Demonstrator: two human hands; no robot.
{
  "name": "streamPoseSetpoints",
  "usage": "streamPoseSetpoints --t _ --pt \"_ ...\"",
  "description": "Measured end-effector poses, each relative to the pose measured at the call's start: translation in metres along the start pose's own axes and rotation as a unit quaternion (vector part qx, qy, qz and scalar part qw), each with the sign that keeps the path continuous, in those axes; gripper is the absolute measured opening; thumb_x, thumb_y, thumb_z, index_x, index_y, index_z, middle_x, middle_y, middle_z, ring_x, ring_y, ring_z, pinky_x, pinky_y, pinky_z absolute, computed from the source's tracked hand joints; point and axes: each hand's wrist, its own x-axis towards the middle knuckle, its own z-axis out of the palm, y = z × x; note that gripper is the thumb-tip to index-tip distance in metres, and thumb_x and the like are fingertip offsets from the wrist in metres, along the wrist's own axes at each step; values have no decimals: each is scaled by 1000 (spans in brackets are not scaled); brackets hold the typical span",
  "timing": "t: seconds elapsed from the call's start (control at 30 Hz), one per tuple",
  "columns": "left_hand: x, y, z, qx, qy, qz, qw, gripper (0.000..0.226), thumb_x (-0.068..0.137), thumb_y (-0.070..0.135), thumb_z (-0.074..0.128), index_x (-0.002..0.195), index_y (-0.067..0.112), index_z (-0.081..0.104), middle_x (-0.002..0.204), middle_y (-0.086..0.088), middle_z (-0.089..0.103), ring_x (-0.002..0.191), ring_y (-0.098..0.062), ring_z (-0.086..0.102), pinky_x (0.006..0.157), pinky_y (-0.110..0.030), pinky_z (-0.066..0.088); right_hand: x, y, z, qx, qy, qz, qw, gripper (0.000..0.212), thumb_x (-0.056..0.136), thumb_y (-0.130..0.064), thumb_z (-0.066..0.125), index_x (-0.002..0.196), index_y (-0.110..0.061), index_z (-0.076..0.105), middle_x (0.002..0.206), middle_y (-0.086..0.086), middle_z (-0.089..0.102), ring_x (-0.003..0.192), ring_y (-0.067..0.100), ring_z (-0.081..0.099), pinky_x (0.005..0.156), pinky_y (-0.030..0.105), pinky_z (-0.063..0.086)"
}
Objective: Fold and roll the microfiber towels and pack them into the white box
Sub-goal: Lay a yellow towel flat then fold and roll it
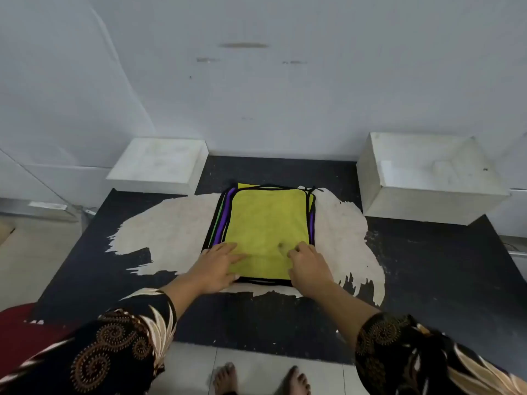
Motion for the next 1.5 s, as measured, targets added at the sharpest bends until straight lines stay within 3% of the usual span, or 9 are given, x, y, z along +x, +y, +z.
streamPoseSetpoints --t 0.17,0.33,0.53,0.77,0.93,1.2,1.5 --pt "-9 -2 24 -8 -23 7 1000 58 97 33 54 151 33 32 163 4 11 149 -21 12 118 -46 18 -18 2 22 0 -13 11 1000 42 93 -24 58 133 -15 50 130 5 46 119 25 44 94 36 44" --pt "-10 -4 37 -30 -17 -2 999 64 96 35 56 153 28 29 164 3 6 149 -20 11 119 -44 21 -23 -2 34 54 44 35 997 31 92 -18 59 122 -16 56 123 1 52 112 22 47 88 31 46" --pt "-5 -5 38 -61 33 -21 997 55 93 29 61 144 33 43 160 5 23 144 -21 28 115 -43 30 -21 -17 32 99 70 96 988 18 96 -16 52 113 -15 59 119 1 55 109 22 49 82 33 47" --pt "6 8 40 -16 97 -50 994 40 91 53 53 126 34 58 140 4 42 124 -23 44 102 -41 39 -16 -25 35 119 93 152 977 25 95 -7 46 111 -14 63 114 1 59 103 23 53 71 28 38" --pt "12 16 42 8 120 -48 992 34 97 44 48 124 26 59 131 0 46 113 -22 47 94 -34 42 -22 -28 38 138 69 168 974 30 88 -2 53 114 -15 60 119 -2 55 111 20 49 77 31 46" --pt "11 9 46 6 129 -21 991 35 94 43 56 125 28 57 133 1 44 115 -22 44 97 -32 41 -18 -23 40 146 115 176 967 9 92 -20 60 99 -15 62 104 -2 59 100 19 52 71 30 45" --pt "19 5 48 11 161 -35 986 32 99 40 47 121 23 62 127 -2 48 105 -23 44 83 -30 43 -13 -24 31 140 119 190 964 17 99 -21 48 100 -12 63 100 2 59 94 22 54 66 29 34"
